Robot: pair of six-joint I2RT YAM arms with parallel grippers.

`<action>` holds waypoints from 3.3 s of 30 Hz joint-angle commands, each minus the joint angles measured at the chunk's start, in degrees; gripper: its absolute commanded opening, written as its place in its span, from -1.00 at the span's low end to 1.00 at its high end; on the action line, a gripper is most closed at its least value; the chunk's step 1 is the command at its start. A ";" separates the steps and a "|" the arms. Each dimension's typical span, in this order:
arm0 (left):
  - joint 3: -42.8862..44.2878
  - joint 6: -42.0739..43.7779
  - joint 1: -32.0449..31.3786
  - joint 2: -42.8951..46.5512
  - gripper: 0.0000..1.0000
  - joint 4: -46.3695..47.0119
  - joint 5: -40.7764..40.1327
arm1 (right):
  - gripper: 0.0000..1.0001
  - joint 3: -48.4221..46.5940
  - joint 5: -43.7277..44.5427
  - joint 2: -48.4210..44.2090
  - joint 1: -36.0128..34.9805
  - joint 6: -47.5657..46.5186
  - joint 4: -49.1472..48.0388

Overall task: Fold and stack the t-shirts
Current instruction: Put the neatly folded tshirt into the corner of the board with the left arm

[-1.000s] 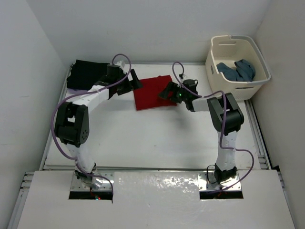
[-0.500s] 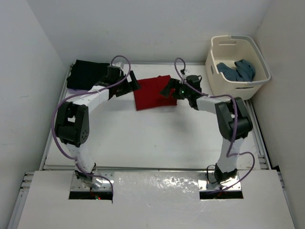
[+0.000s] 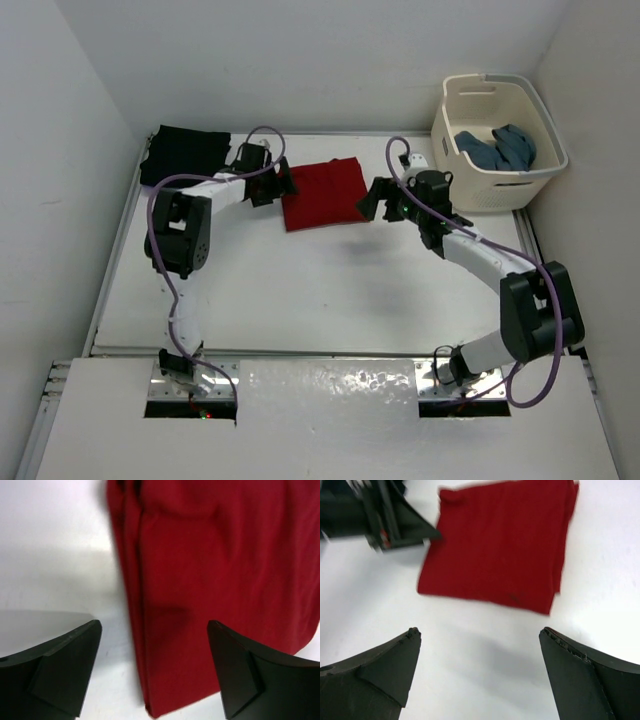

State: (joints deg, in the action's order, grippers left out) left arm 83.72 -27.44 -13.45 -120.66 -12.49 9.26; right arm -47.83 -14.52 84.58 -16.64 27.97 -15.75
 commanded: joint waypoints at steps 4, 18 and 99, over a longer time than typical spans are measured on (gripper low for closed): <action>5.13 1.07 -0.69 -5.89 0.44 3.96 3.75 | 0.98 1.69 4.23 -4.07 0.03 -3.62 2.91; 12.24 7.74 -2.98 -11.35 -1.00 -2.88 -1.87 | 0.98 2.04 7.75 -3.89 0.03 -5.38 6.08; 40.99 60.31 26.72 -5.72 -1.00 -9.40 3.05 | 0.98 0.37 16.37 -1.78 0.12 -12.23 16.97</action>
State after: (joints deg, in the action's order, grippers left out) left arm 122.02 32.56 11.46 -124.79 -27.16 12.08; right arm -44.66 2.50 82.59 -16.64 15.03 1.21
